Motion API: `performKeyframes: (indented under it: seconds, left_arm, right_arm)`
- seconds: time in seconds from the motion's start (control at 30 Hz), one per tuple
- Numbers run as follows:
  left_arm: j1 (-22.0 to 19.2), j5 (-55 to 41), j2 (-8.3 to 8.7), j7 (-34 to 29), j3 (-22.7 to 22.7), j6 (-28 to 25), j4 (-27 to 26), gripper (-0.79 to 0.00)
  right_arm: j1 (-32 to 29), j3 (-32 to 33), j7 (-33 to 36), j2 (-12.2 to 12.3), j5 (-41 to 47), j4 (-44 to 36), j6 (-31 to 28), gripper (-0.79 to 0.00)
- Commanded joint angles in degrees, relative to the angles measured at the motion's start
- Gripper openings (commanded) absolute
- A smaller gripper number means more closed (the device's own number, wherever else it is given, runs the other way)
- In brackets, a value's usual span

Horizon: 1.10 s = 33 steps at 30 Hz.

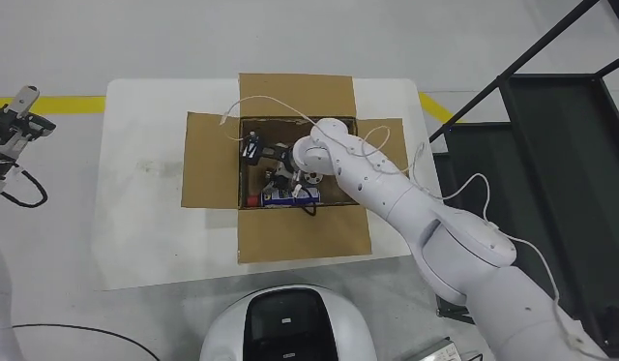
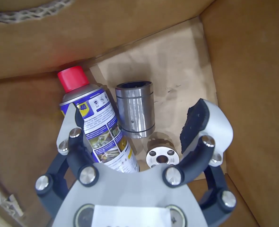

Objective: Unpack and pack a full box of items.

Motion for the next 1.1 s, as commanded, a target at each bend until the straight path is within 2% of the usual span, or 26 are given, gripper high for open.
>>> performKeyframes:
  seconds: [0.0,0.1,0.17,0.33,0.43,0.63,0.83,0.93,1.07]
  left_arm:
    - [0.00,0.00,0.00,0.00,0.00,0.00,0.00,0.000]
    - [0.00,0.00,0.00,0.00,0.00,0.00,0.00,0.000]
    - [0.00,0.00,0.00,0.00,0.00,0.00,0.00,0.000]
    - [0.00,0.00,0.00,0.00,0.00,0.00,0.00,0.000]
    - [0.00,0.00,0.00,0.00,0.00,0.00,0.00,0.000]
    - [0.00,0.00,0.00,0.00,0.00,0.00,0.00,0.000]
    - [0.00,0.00,0.00,0.00,0.00,0.00,0.00,0.000]
    - [0.00,0.00,0.00,0.00,0.00,0.00,0.00,0.000]
    - [0.00,0.00,0.00,0.00,0.00,0.00,0.00,0.000]
  right_arm:
    - [0.31,-0.48,0.23,-0.56,-0.40,0.99,-0.04,-0.006]
    - [0.64,-0.95,0.16,-1.35,-0.73,2.43,0.05,-0.022]
    - [0.86,-1.13,0.05,-1.84,-0.88,3.54,0.55,-0.062]
    - [1.20,-1.72,-0.39,-3.13,-1.27,5.80,0.87,-0.274]
    - [1.40,-1.70,-1.16,-3.81,-0.92,7.24,0.68,-0.302]
    - [2.95,-0.77,-1.50,-4.13,-0.98,9.21,-0.20,-0.175]
    - [2.76,-0.36,-0.80,-4.19,-1.22,9.24,-1.55,-0.169]
    - [2.38,-0.33,-0.46,-4.46,-1.14,9.37,-1.29,-0.129]
    - [1.95,-0.65,0.71,-5.08,-1.21,10.39,-0.92,-0.157]
